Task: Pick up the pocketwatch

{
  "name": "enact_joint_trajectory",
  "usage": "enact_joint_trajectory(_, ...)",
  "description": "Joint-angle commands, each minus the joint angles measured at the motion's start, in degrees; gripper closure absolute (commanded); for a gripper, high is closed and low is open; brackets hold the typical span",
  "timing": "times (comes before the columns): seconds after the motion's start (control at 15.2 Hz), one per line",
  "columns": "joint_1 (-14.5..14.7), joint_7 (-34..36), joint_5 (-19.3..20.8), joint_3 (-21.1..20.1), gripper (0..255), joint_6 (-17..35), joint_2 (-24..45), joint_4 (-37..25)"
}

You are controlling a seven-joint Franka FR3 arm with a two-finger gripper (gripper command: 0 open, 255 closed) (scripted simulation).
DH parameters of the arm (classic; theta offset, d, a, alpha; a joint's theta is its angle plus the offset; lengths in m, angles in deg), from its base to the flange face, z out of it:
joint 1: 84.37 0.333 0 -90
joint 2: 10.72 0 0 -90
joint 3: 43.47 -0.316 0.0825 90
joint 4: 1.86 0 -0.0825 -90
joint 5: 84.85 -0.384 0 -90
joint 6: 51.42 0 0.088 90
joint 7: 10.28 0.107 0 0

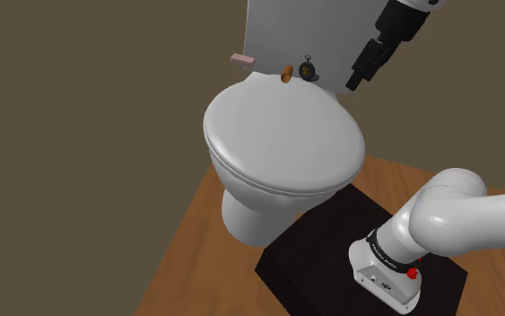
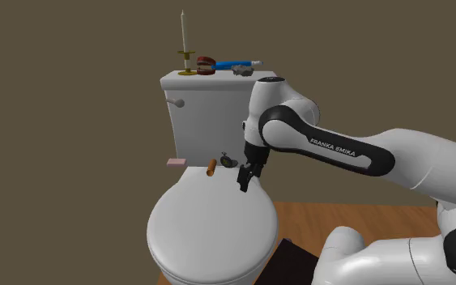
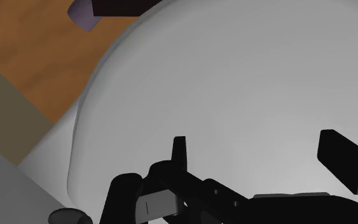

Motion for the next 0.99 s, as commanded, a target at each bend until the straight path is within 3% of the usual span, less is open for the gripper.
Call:
enact_joint_trajectory(0.0,0.0,0.0,0.0,0.0,0,0.0,0.0,0.0)
enact_joint_trajectory(0.92,-2.2,-12.4,5.3,9.5,0,9.7,26.4,-14.6)
